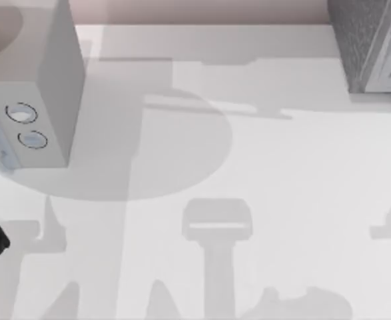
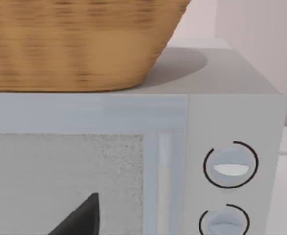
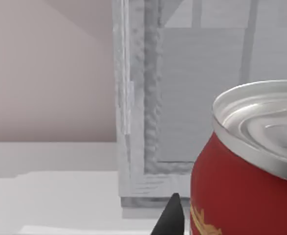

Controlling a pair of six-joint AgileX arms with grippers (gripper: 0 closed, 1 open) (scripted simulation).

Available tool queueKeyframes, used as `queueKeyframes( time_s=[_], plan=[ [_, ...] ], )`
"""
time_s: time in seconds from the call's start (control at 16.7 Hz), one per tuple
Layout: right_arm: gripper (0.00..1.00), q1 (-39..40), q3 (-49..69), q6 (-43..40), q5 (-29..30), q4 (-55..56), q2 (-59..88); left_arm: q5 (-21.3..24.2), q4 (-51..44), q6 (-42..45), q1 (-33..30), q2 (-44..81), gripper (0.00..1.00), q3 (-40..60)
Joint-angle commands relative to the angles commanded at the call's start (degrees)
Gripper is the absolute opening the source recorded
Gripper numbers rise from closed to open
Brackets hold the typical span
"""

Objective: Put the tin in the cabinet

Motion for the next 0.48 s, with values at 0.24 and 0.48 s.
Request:
queueKeyframes(
  time_s=[0.24, 0.48],
  plan=[
    [0.00, 0.98, 11.61, 0.02, 1.47, -2.63, 8.50, 0.00, 0.00, 0.00, 0.00, 0.00, 1.00, 0.00],
    [0.00, 2.00, 22.52, -0.06, 2.77, -5.04, 16.47, 0.00, 0.00, 0.00, 0.00, 0.00, 1.00, 0.00]
  ],
)
